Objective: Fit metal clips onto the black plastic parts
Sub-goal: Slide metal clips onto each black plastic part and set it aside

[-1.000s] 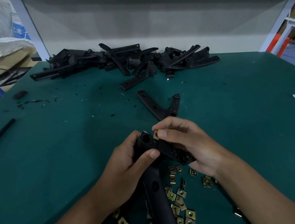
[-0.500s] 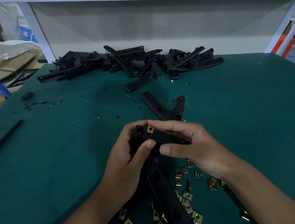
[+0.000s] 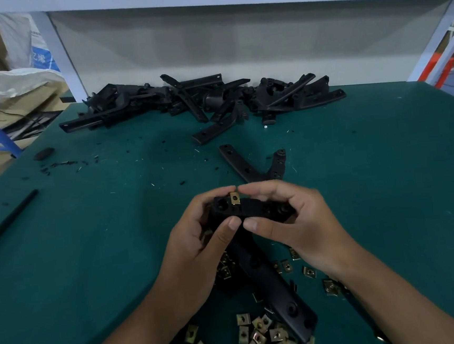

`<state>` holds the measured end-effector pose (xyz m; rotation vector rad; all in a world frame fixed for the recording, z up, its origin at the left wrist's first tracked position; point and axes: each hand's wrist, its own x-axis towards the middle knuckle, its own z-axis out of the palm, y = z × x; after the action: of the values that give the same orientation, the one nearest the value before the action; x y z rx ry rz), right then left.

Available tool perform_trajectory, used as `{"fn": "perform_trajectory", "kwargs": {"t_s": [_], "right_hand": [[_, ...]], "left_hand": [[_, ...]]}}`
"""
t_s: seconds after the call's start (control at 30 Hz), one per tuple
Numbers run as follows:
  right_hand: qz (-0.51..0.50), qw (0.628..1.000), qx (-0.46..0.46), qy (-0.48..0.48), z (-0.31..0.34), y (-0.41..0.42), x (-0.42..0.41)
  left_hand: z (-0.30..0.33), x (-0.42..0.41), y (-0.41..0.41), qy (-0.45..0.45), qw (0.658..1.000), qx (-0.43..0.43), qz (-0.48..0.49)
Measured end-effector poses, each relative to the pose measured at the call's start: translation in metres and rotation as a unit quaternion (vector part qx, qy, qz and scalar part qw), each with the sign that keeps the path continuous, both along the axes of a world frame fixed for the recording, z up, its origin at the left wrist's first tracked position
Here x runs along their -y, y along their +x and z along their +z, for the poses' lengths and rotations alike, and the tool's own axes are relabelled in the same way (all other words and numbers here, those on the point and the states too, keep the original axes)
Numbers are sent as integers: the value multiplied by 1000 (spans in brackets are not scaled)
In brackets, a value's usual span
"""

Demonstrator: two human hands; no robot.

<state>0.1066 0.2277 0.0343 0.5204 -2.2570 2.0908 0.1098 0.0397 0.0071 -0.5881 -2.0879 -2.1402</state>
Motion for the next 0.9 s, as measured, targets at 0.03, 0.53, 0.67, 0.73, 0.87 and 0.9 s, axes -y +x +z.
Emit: {"fn": "perform_trajectory", "kwargs": {"t_s": [0.03, 0.53, 0.67, 0.73, 0.87, 0.9], "right_hand": [[1, 1000, -4, 12, 0, 0, 0], [5, 999, -17, 37, -5, -1, -1], [-14, 998, -10, 59, -8, -3, -2], [-28, 999, 26, -2, -3, -7, -7], [-144, 989, 36, 5, -1, -18, -31], [-167, 984, 27, 56, -3, -19, -36]], "left_hand": [[0, 0, 0, 0, 1000, 0, -1], [0, 1, -2, 49, 998, 38, -25], [1, -1, -2, 54, 997, 50, -21], [2, 0, -3, 67, 995, 69, -17], [5, 5, -6, 83, 993, 88, 3], [5, 5, -7, 102, 990, 102, 4]]}}
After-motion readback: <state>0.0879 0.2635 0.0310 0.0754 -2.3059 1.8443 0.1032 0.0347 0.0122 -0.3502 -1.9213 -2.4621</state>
